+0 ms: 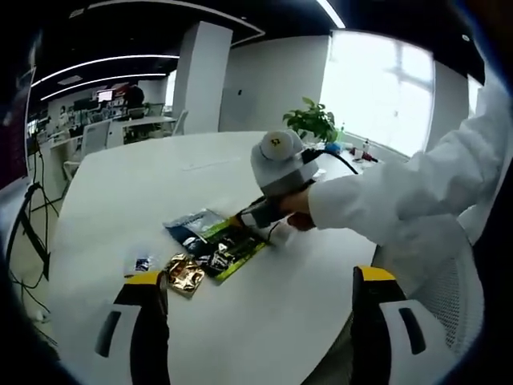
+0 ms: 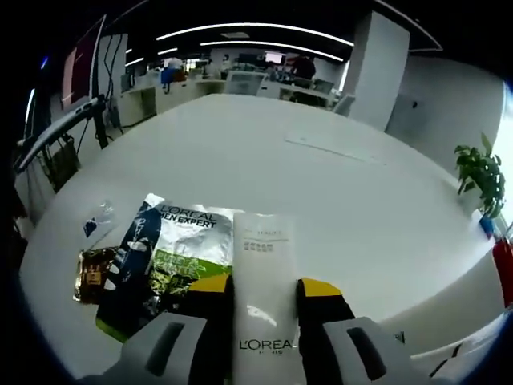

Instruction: Arrange the skincare products in the storage area until every visible bottle or jar stands upright without overlapping.

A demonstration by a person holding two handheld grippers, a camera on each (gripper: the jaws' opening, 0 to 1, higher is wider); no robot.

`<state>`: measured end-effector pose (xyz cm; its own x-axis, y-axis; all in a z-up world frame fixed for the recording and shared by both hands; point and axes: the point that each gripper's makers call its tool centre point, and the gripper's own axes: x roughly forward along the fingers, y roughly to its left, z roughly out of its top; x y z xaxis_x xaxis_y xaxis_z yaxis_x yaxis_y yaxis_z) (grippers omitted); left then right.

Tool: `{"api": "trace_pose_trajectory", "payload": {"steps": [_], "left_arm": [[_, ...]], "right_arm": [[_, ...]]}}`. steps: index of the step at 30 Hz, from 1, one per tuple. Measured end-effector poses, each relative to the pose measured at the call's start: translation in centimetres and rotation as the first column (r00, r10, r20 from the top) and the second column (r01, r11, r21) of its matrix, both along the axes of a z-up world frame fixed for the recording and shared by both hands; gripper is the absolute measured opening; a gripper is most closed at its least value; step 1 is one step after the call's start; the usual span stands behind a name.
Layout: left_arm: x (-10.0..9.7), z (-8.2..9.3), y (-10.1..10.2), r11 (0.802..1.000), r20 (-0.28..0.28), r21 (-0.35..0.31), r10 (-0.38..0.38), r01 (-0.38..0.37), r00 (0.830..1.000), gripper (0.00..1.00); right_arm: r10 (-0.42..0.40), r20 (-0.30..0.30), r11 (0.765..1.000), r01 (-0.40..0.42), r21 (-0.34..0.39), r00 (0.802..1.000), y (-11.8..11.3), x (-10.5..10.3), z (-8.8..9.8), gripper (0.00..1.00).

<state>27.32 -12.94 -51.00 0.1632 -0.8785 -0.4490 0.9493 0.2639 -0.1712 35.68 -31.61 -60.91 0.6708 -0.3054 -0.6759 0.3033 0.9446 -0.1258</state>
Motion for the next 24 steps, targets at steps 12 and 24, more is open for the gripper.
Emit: {"api": "trace_pose_trajectory", "payload": {"steps": [12,24], "left_arm": [[1.2,-0.7,-1.3,0.999,-0.065,-0.049,0.02,-0.023,0.998,0.84],[2.3,-0.8,-2.0,0.994,-0.118,-0.07,0.073,-0.081,0.99,0.8]], "right_arm": [[0.09,0.053,0.992,-0.094,0.079,0.995,1.8,-1.1,0.0,0.22],[0.109,0.108,0.98,-0.125,0.155,0.988,3.2,-2.4,0.8,0.22]]}}
